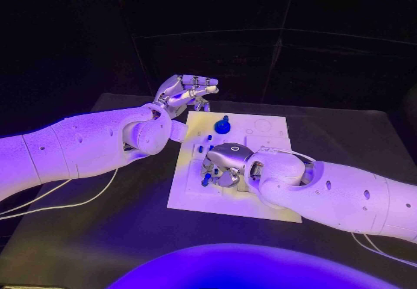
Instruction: Assemble the parts on the task board
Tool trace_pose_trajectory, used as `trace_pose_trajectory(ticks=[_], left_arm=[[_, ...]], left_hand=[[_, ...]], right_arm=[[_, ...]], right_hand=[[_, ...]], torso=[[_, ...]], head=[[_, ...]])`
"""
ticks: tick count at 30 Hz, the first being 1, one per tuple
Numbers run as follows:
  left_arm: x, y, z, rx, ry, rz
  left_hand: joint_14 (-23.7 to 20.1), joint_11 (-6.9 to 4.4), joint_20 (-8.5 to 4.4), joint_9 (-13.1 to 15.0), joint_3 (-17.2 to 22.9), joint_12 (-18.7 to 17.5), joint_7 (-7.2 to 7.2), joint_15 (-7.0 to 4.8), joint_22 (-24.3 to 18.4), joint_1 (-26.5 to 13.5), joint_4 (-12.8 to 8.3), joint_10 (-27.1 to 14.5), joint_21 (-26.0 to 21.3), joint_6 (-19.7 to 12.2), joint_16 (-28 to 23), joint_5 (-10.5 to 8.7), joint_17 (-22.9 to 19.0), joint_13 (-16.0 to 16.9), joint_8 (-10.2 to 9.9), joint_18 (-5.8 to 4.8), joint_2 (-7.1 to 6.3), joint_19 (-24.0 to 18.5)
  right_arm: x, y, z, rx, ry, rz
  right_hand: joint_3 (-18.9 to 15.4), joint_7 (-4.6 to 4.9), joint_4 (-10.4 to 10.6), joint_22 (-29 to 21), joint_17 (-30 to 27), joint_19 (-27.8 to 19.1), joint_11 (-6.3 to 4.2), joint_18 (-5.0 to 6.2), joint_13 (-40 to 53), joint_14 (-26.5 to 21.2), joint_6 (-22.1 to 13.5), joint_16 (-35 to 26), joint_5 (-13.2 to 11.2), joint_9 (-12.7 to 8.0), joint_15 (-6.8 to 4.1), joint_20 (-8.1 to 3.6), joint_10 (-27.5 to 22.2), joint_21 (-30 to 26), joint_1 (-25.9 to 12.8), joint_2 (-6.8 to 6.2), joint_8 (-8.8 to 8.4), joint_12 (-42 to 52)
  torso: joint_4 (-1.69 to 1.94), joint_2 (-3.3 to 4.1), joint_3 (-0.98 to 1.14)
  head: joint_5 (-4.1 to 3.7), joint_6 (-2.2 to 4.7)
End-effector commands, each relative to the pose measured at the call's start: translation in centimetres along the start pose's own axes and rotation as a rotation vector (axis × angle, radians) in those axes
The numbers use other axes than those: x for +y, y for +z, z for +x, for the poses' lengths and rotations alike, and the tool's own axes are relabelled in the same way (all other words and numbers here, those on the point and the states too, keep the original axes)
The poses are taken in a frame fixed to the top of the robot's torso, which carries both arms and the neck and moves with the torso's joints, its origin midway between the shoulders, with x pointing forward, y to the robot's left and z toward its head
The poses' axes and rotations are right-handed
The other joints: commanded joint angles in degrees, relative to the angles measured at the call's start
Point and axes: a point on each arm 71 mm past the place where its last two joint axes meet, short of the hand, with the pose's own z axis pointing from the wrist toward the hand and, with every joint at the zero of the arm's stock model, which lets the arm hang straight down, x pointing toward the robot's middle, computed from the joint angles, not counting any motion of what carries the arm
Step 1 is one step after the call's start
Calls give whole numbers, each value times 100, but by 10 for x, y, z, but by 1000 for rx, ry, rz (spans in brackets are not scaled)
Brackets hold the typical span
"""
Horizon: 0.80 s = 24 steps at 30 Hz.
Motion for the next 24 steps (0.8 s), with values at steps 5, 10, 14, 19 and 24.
trace_pose_trajectory(ticks=[5, 10, 14, 19, 24], left_arm=[[-1, 1, 1, 10, -8, 5], [-1, 1, 1, 10, -8, 5], [-1, 1, 1, 11, -9, 5], [-1, 1, 2, 12, -9, 5], [-1, 1, 1, 11, -8, 4]], left_hand=[[-40, 13, 2, -7, -43, 22, 27, -13, -9, 53, -6, -36, -39, -29, -28, -16, -8, 0, 32, 79, 20, -5], [-40, 13, 2, -7, -43, 22, 27, -13, -9, 53, -6, -36, -39, -29, -28, -16, -8, 0, 32, 79, 20, -5], [-40, 13, 2, -7, -43, 22, 27, -13, -9, 53, -6, -36, -39, -29, -28, -16, -8, 0, 32, 79, 20, -5], [-40, 13, 2, -7, -43, 22, 27, -13, -9, 53, -6, -36, -39, -29, -28, -16, -8, 0, 32, 79, 20, -5], [-40, 13, 2, -7, -43, 22, 27, -13, -9, 53, -6, -36, -39, -29, -28, -16, -8, 0, 32, 79, 20, -5]], right_arm=[[1, 2, 0, 5, -47, 18], [2, 4, 1, 3, -63, 19], [3, 5, 3, 28, -79, 26], [5, 4, 15, 89, -99, 24], [8, 4, 18, 81, -98, 3]], right_hand=[[23, 41, 3, -10, -7, -21, -5, -94, 7, 100, -8, -4, 27, 9, -3, 23, 25, -5, 19, -6, 2, 33], [24, 41, 4, -13, -14, -24, -5, -94, 7, 98, -8, -8, 27, 9, -2, 24, 25, -7, 17, -6, 1, 33], [9, 46, 10, -39, -39, -49, 1, -87, 7, 90, -28, -17, 15, 3, 5, 31, 4, -23, -26, -36, -17, 18], [-75, 100, 84, -213, -174, -193, 59, -47, -36, 48, -195, -91, 77, -29, 56, 70, -181, -142, -231, -164, -120, -109], [-173, 137, 151, -370, -299, -313, 144, -13, -85, 11, -378, -157, 244, -35, 120, 130, -462, -254, -424, -333, -153, -278]], torso=[[3, 1, 0], [2, 0, -1], [0, -1, -1], [6, -3, -3], [-4, 1, 0]], head=[[0, -7], [-2, -9], [0, -10], [-8, -14], [1, -15]])
